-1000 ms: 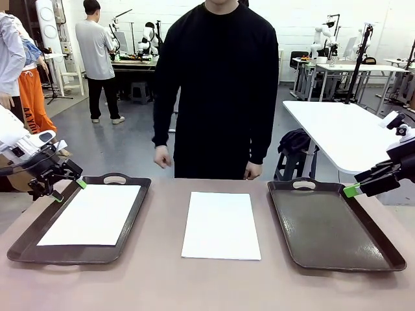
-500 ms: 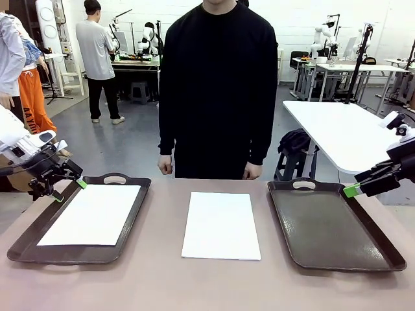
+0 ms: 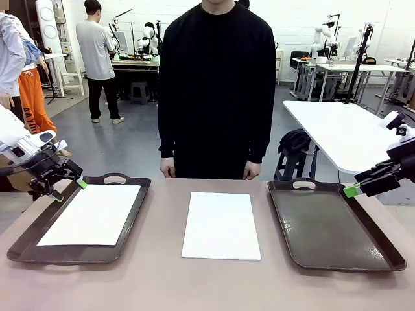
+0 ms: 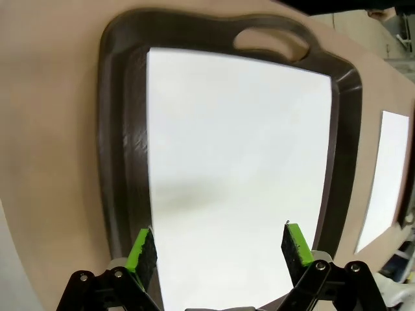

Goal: Sort the A4 documents.
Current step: Receive the A4 Paper.

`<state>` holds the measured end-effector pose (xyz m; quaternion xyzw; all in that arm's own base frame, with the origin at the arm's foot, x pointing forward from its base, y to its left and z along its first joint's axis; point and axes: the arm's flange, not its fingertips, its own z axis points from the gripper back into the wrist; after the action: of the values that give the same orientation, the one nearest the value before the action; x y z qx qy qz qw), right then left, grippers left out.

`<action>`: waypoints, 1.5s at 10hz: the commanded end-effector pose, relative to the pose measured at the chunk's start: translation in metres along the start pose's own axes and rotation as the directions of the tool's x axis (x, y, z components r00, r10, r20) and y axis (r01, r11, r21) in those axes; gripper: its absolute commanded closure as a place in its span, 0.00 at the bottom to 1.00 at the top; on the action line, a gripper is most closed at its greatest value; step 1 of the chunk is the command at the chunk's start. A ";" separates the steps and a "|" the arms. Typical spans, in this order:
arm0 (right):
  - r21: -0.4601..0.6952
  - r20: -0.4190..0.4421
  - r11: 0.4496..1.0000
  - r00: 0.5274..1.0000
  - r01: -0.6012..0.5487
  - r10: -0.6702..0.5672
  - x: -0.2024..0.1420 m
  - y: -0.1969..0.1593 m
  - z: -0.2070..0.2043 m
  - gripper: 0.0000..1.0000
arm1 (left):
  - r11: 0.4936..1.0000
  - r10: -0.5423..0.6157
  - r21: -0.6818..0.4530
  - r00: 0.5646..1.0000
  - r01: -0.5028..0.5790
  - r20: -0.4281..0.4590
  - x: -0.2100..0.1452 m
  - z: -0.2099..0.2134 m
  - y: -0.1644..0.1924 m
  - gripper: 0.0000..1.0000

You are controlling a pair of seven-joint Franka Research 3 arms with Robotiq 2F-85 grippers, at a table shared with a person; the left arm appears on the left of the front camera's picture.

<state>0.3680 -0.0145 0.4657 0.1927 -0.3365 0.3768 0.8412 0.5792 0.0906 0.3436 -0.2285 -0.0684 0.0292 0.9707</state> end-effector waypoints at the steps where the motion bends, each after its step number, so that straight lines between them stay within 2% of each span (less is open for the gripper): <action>1: 0.017 0.017 1.000 1.000 -0.010 0.010 0.000 -0.004 -0.002 0.00 | 0.945 -0.293 0.224 0.925 0.240 0.243 -0.018 0.032 -0.080 0.00; 3: 0.017 0.017 1.000 1.000 -0.010 0.010 0.000 -0.004 -0.002 0.00 | 0.895 -0.440 0.310 0.751 0.321 0.492 -0.035 0.083 -0.120 0.00; 4: 0.017 0.017 1.000 1.000 -0.010 0.010 0.000 -0.004 -0.002 0.00 | 0.876 -0.481 0.277 0.693 0.394 0.536 -0.045 0.101 -0.124 0.00; 5: 0.017 0.017 1.000 1.000 -0.010 0.010 0.000 -0.004 -0.002 0.00 | 0.824 -0.553 0.242 0.636 0.512 0.539 -0.062 0.117 -0.122 0.00; 6: 0.017 0.017 1.000 1.000 -0.010 0.010 0.000 -0.004 -0.002 0.00 | 0.750 -0.633 0.218 0.584 0.624 0.508 -0.072 0.124 -0.120 0.00; 7: 0.017 0.017 1.000 1.000 -0.010 0.010 0.000 -0.004 -0.002 0.00 | 0.645 -0.704 0.131 0.519 0.752 0.485 -0.082 0.134 -0.116 0.00; 8: 0.017 0.017 1.000 1.000 -0.010 0.010 0.000 -0.004 -0.002 0.00 | 0.542 -0.774 0.118 0.440 0.832 0.455 -0.085 0.137 -0.110 0.00; 9: 0.017 0.017 1.000 1.000 -0.010 0.010 0.000 -0.004 -0.002 0.00 | 0.452 -0.830 0.061 0.394 0.890 0.394 -0.086 0.134 -0.100 0.00; 10: 0.017 0.017 1.000 1.000 -0.010 0.010 0.000 -0.004 -0.002 0.00 | 0.438 -0.859 0.093 0.386 0.894 0.337 -0.086 0.129 -0.092 0.00; 11: 0.017 0.017 1.000 1.000 -0.010 0.010 0.000 -0.004 -0.002 0.00 | 0.468 -0.849 0.101 0.415 0.878 0.328 -0.091 0.129 -0.086 0.00; 13: 0.017 0.017 1.000 1.000 -0.010 0.010 0.000 -0.004 -0.002 0.00 | 0.574 -0.789 0.114 0.510 0.811 0.344 -0.103 0.122 -0.081 0.00; 15: 0.017 0.017 1.000 1.000 -0.010 0.010 0.000 -0.004 -0.002 0.00 | 0.591 -0.767 0.074 0.532 0.803 0.359 -0.111 0.121 -0.082 0.00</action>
<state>0.3678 -0.0157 0.4658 0.1912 -0.3355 0.3763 0.8422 0.4637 0.0694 0.4725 -0.2056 -0.3349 -0.3864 0.8344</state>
